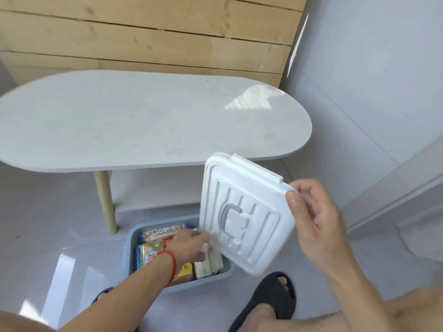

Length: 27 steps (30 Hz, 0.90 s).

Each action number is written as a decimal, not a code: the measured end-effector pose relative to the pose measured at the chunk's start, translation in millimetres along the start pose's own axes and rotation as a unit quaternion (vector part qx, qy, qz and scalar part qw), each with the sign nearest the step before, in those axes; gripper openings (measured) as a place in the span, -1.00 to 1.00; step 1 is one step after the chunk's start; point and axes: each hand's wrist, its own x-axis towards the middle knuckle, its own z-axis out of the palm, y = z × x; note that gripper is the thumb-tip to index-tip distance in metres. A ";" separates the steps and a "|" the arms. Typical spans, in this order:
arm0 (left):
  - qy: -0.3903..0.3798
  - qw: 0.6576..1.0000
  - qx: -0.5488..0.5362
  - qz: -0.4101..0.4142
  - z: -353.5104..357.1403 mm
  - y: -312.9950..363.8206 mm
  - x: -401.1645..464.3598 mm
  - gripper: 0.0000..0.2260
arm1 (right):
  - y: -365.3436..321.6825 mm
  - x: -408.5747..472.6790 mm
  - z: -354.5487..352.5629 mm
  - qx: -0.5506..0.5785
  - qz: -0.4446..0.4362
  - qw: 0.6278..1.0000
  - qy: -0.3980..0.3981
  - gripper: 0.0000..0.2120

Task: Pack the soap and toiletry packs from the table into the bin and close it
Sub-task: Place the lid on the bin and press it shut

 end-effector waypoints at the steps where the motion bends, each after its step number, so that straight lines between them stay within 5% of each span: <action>1: -0.021 0.998 -0.059 -0.028 -6.3 -4.5 -1.8 -0.77 | -2.8 6.0 3.4 0.027 0.001 1.000 -0.007 -0.75; 4: -0.048 0.980 -0.160 -0.107 -32.3 -22.5 -9.9 -0.77 | 2.2 14.0 23.1 0.117 0.087 0.989 -0.035 -0.76; 8: 0.062 0.969 -0.193 -0.139 -82.1 -47.4 -10.1 -0.68 | 31.0 -0.1 54.9 0.247 0.237 0.937 -0.068 -0.76; 14: 0.239 0.959 -0.145 -0.050 -117.1 -66.4 -7.1 -0.65 | 81.0 -29.8 110.4 0.038 0.362 0.923 -0.125 -0.74; 20: 0.301 0.952 0.037 0.040 -118.3 -79.4 8.9 -0.59 | 120.4 -57.8 149.6 -0.293 0.345 0.849 -0.274 -0.54; 24: 0.302 0.946 0.113 0.032 -118.5 -90.4 23.0 -0.65 | 127.7 -58.0 156.5 -0.322 0.374 0.823 -0.280 -0.49; 27: 0.278 0.956 0.086 0.012 -117.1 -100.2 31.7 -0.68 | 131.6 -38.2 161.2 -0.225 0.401 0.849 -0.262 -0.45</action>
